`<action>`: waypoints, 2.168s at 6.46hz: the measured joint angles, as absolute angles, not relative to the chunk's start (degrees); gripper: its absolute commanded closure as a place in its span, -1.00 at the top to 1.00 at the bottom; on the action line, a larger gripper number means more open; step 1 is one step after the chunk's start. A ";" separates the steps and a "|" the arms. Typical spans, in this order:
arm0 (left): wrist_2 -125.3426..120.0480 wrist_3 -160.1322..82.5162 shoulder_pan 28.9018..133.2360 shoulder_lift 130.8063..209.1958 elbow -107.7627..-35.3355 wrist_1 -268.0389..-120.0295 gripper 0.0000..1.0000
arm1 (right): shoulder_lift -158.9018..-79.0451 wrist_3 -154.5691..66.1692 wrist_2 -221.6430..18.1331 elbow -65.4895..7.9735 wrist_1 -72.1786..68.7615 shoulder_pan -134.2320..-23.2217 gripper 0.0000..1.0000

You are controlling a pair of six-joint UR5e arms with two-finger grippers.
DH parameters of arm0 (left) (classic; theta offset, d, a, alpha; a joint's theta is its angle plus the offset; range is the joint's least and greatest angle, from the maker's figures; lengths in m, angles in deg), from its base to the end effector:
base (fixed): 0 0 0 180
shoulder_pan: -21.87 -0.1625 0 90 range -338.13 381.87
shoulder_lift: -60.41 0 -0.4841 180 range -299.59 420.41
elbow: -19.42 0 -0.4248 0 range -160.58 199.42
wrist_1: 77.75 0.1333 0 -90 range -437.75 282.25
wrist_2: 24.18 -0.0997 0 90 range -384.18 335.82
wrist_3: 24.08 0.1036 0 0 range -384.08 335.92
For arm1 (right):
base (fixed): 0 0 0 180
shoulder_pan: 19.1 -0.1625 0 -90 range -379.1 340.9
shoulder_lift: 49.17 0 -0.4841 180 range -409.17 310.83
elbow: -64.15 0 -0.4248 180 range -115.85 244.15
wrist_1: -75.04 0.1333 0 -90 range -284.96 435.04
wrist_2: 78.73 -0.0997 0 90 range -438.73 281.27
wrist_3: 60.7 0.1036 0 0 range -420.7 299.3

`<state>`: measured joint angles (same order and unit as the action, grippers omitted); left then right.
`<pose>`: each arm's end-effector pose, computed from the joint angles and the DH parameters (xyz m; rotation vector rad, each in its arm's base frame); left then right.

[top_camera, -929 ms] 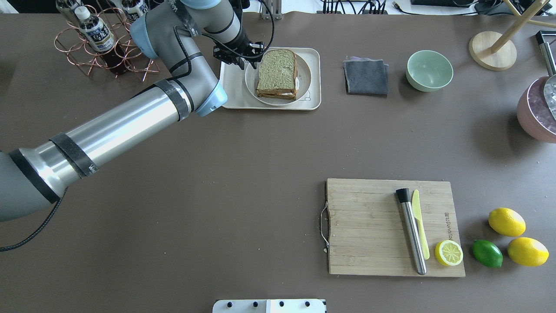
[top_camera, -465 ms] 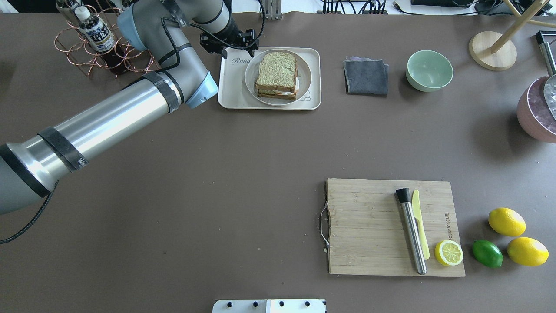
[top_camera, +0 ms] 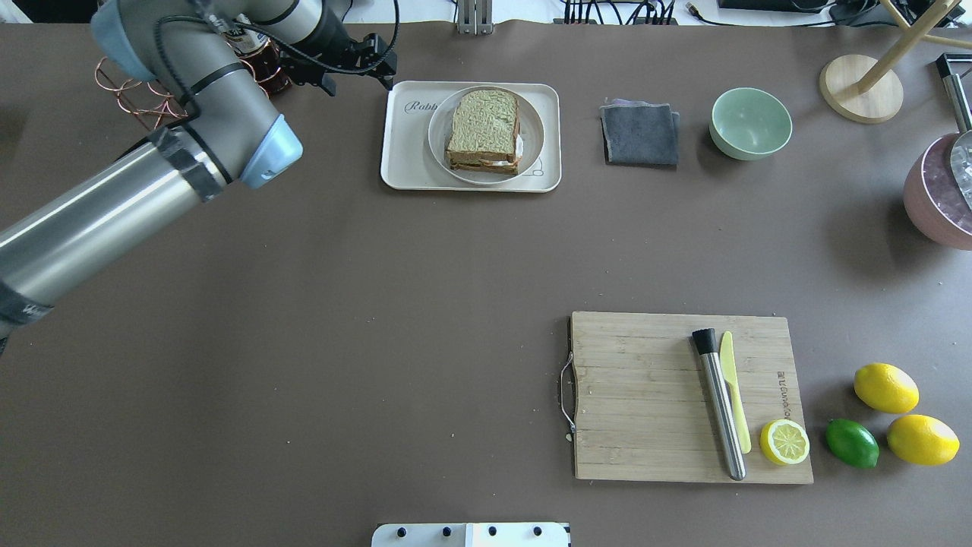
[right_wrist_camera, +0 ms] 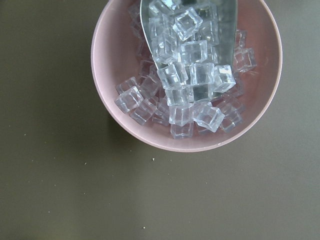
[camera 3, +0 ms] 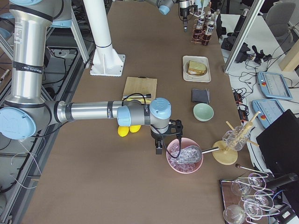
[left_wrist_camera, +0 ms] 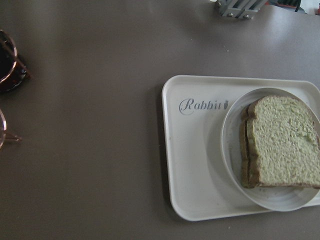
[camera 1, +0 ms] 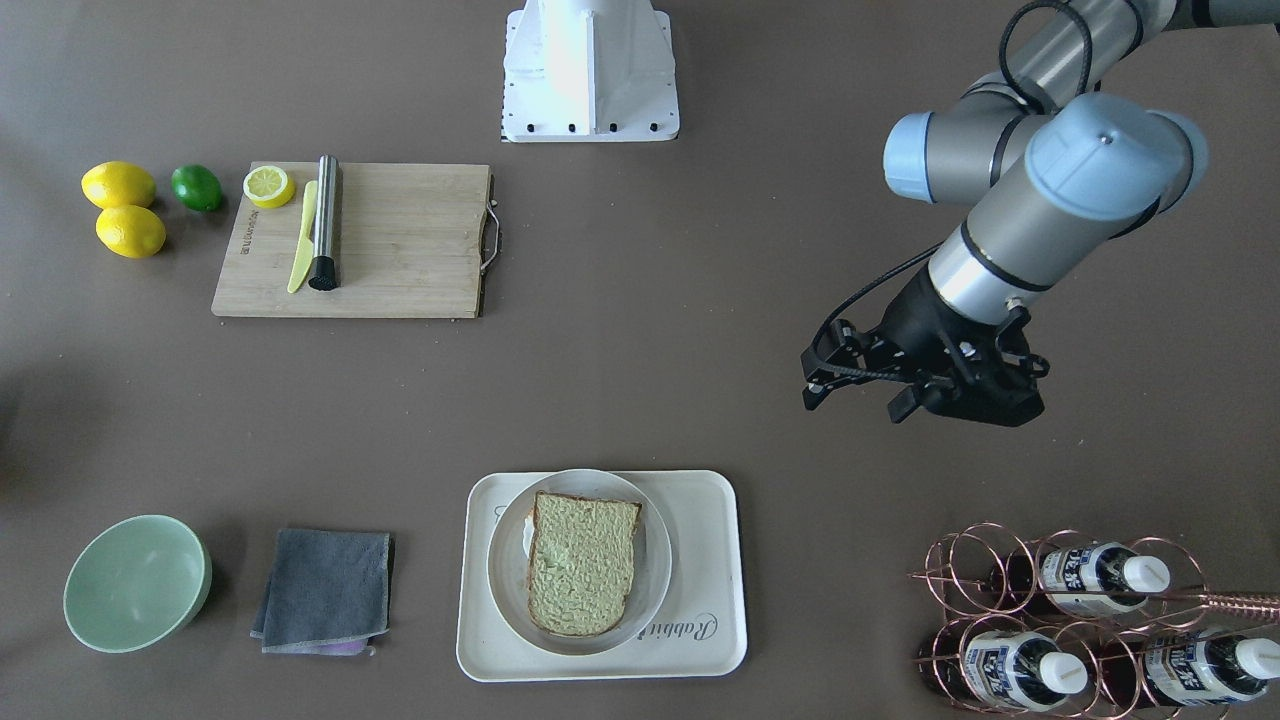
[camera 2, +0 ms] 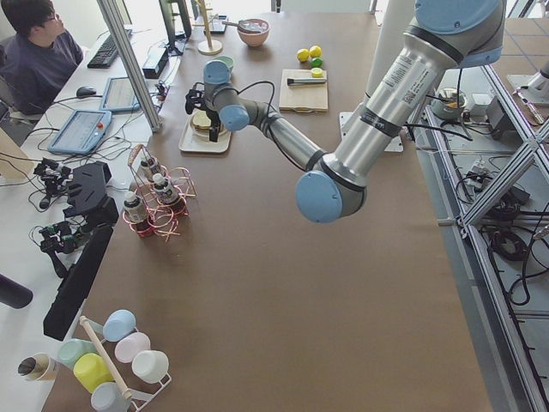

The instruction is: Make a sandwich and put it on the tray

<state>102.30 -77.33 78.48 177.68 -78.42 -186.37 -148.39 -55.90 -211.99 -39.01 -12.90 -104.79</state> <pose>0.3229 -0.6201 0.3174 0.2534 1.0448 -0.0142 0.0281 -0.4567 0.6758 0.0395 -0.7598 -0.0314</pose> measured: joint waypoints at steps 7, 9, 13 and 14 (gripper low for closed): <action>112.42 -13.03 108.58 150.49 -84.25 -167.40 0.95 | -149.09 -55.95 -209.67 -38.63 -12.94 -104.96 1.00; 111.87 -3.89 111.89 150.18 -81.91 -159.32 0.95 | -149.10 -55.94 -209.65 -38.20 -12.94 -104.96 1.00; 111.65 -2.46 112.61 149.37 -75.76 -158.82 0.95 | -148.87 -55.84 -209.69 -37.74 -12.86 -104.96 1.00; 111.62 -2.54 112.64 148.91 -75.71 -159.04 0.95 | -148.95 -55.80 -209.74 -37.76 -12.88 -104.96 1.00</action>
<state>111.62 -2.54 112.64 148.91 -75.71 -159.04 -148.95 -55.80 -209.74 -37.76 -12.88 -104.96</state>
